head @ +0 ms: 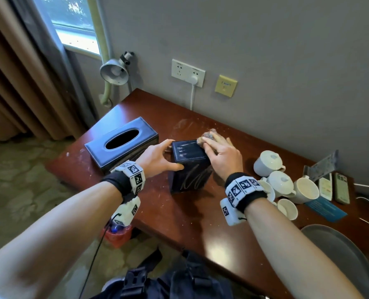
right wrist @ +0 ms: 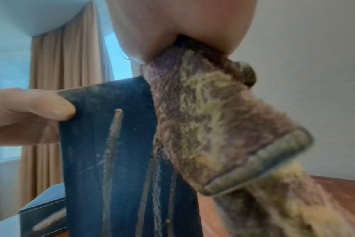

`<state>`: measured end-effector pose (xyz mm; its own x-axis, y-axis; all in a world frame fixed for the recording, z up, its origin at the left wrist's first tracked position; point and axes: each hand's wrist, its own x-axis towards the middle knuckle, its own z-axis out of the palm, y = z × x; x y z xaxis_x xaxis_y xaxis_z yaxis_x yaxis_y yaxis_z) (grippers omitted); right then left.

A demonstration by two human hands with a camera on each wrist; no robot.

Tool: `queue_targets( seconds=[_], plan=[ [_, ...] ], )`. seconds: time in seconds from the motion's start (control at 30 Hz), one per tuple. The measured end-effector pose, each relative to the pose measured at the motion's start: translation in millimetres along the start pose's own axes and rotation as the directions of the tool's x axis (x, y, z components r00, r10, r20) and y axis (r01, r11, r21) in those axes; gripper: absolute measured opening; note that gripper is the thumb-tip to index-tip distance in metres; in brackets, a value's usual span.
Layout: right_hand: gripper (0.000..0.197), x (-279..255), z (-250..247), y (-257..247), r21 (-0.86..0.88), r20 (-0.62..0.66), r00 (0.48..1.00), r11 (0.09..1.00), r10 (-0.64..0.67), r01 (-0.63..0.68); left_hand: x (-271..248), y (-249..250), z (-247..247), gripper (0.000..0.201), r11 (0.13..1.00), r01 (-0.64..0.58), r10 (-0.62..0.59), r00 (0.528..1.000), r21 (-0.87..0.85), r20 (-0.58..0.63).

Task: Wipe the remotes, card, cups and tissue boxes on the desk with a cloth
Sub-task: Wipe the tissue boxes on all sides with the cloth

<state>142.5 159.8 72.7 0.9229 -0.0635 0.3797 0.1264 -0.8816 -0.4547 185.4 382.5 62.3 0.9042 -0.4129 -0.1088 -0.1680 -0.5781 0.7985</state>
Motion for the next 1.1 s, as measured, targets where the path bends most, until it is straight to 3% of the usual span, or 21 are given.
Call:
queue_targets(
  seconds=[0.13,0.33,0.4,0.53,0.6,0.77,0.83,0.97,1.1],
  plan=[
    [0.026,-2,13,-19,-0.011,-0.079,0.994,0.997,0.081,-0.082,3,-4,-2,0.08,0.999,-0.012,0.013,1.0,-0.042,0.025],
    [0.035,-16,26,-58,-0.04,-0.012,0.987,0.987,-0.158,0.157,10,-10,-11,0.085,0.998,-0.057,0.058,0.993,-0.008,0.099],
    [0.031,-14,18,-43,-0.067,-0.016,0.995,0.993,-0.101,0.1,10,-11,-12,0.085,0.998,-0.064,0.065,0.991,-0.012,0.114],
    [0.026,-6,1,-22,-0.062,-0.075,0.988,0.988,0.138,-0.143,10,-14,-11,0.09,0.998,-0.067,0.068,0.991,-0.019,0.118],
    [0.028,-2,7,-32,-0.102,-0.043,0.991,0.987,0.124,-0.128,11,-17,-10,0.09,0.996,-0.083,0.085,0.99,-0.021,0.117],
    [0.031,-7,31,-81,-0.036,0.111,0.992,0.998,-0.054,0.058,11,-22,-7,0.071,0.989,-0.147,0.149,0.986,-0.025,0.07],
    [0.033,-15,27,-79,-0.025,0.129,0.989,0.997,-0.07,0.074,9,-24,-5,0.075,0.986,-0.16,0.162,0.983,-0.036,0.083],
    [0.029,-19,5,-48,-0.022,0.084,0.993,0.996,0.088,-0.086,10,-23,-4,0.082,0.988,-0.14,0.146,0.985,-0.061,0.097],
    [0.028,0,20,-64,-0.09,0.037,0.983,0.98,0.179,-0.175,13,-25,-4,0.076,0.986,-0.142,0.148,0.987,-0.083,0.07]
  ],
)
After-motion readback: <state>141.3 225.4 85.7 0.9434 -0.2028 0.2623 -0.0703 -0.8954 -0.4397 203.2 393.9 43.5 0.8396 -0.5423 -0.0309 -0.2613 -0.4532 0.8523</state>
